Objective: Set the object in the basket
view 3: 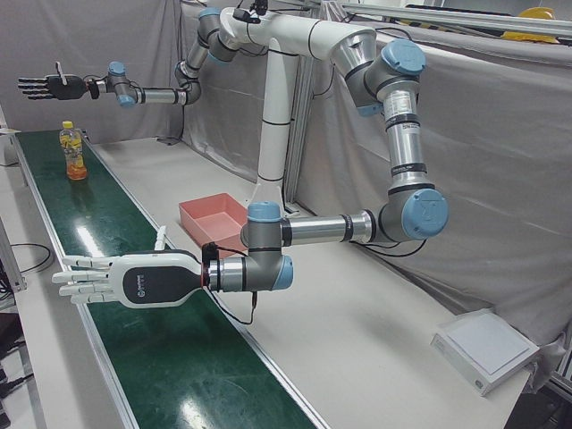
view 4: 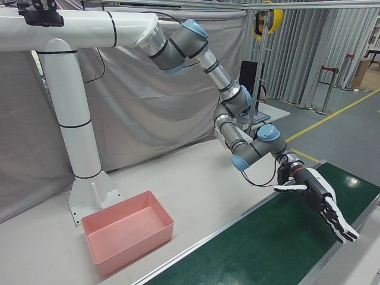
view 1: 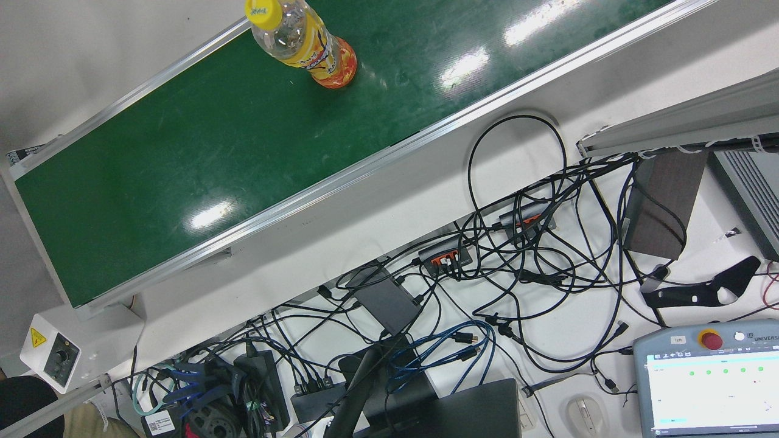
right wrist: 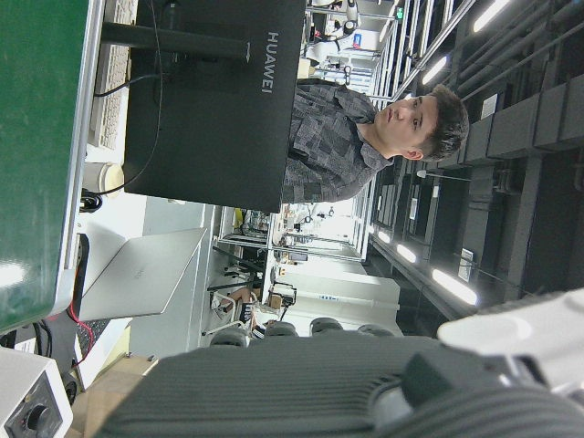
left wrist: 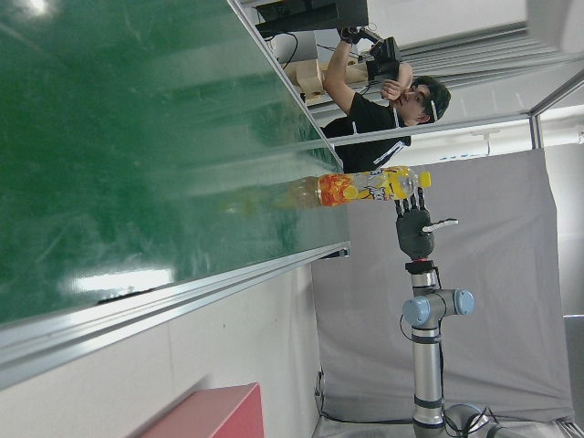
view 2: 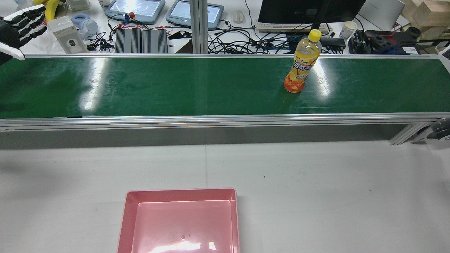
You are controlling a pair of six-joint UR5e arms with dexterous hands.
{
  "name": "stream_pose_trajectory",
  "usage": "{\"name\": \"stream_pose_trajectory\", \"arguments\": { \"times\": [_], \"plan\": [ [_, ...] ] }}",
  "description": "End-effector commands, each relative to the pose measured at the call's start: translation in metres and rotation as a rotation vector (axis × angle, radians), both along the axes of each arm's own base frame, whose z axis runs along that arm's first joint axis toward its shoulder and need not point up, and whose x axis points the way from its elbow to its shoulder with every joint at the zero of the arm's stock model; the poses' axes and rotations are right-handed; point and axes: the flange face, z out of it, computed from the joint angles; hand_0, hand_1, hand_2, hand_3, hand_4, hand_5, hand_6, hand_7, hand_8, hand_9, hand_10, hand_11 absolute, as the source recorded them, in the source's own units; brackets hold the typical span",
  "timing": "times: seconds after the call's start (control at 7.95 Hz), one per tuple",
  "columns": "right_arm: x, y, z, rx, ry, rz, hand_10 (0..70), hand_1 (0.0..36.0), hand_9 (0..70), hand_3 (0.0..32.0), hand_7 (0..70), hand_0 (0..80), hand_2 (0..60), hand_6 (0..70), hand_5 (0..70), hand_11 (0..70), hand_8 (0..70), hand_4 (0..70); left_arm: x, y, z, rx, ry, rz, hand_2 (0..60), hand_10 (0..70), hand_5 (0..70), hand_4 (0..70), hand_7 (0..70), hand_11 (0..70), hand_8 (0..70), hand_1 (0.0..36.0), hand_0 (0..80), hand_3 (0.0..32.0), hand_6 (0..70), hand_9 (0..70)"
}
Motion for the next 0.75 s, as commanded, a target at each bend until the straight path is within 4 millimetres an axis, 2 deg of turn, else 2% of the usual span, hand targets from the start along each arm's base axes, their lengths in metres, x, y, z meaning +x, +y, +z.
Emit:
{"name": "stream_pose_trajectory", "arguments": {
  "times": [0.0,0.63],
  "plan": [
    [0.0002,0.0005,-0.0008,0.002,-0.001,0.001,0.0,0.0,0.0,0.0,0.0,0.0,0.0,0.0,0.0,0.0,0.0,0.0,0.0015,0.0014,-0.0059,0.003,0.003,0.004,0.0,2.6,10.5,7.8,0.0,5.5,0.6,7.1,58.2,0.0,0.0,0.6],
    [0.0002,0.0007,0.0007,-0.001,0.001,0.000,0.0,0.0,0.0,0.0,0.0,0.0,0.0,0.0,0.0,0.0,0.0,0.0,0.0003,0.0014,-0.0054,-0.001,0.002,0.001,0.0,2.8,10.6,7.7,0.0,5.8,0.4,7.0,58.1,0.0,0.0,0.4]
  ]
}}
